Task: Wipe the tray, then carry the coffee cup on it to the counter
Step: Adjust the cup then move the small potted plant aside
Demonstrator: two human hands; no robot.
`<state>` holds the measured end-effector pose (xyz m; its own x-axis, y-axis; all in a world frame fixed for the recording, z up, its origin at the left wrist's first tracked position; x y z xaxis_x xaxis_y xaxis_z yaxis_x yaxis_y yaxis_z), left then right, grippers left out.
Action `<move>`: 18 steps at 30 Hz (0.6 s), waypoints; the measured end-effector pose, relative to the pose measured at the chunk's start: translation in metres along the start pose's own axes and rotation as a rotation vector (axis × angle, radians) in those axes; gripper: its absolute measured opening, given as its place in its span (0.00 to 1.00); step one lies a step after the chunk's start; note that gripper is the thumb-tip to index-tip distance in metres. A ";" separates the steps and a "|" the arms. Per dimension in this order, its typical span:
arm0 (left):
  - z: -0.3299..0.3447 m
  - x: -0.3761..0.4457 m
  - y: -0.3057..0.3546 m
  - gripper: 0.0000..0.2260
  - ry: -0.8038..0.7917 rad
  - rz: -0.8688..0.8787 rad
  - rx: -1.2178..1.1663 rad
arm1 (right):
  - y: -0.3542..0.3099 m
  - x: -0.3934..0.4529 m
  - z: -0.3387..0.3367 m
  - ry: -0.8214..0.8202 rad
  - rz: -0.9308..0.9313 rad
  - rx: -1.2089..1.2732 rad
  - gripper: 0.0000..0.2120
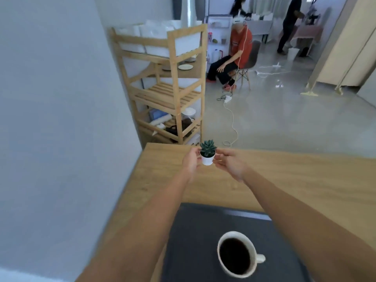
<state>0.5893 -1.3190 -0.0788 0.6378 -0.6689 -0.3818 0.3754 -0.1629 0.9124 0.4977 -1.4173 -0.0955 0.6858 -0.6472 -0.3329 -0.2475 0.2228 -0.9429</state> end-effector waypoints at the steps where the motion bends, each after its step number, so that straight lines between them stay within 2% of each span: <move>1: -0.026 0.010 0.004 0.12 0.036 0.001 -0.016 | -0.004 0.011 0.028 -0.037 0.006 -0.006 0.19; 4: -0.095 0.040 0.009 0.15 0.105 -0.012 -0.067 | -0.011 0.040 0.103 -0.127 -0.005 -0.036 0.18; 8: -0.157 0.074 0.011 0.18 0.117 -0.037 -0.098 | -0.006 0.080 0.168 -0.132 0.023 -0.049 0.15; 13: -0.198 0.111 0.005 0.14 0.144 -0.092 -0.175 | 0.004 0.127 0.211 -0.142 0.048 -0.101 0.18; 18: -0.215 0.143 -0.005 0.12 0.162 -0.121 -0.225 | 0.003 0.158 0.225 -0.133 0.080 -0.114 0.18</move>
<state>0.8227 -1.2579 -0.1698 0.6715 -0.5272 -0.5207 0.5831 -0.0577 0.8103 0.7592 -1.3547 -0.1522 0.7437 -0.5267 -0.4117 -0.3753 0.1807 -0.9091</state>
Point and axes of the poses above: each hand's wrist, its own x-axis towards the middle knuckle, its own z-axis out of the palm, y = z × x, the point moved 8 cm from there along x, towards the middle knuckle, and after that the axes turned 1 degree about y, right-handed, at the moved point
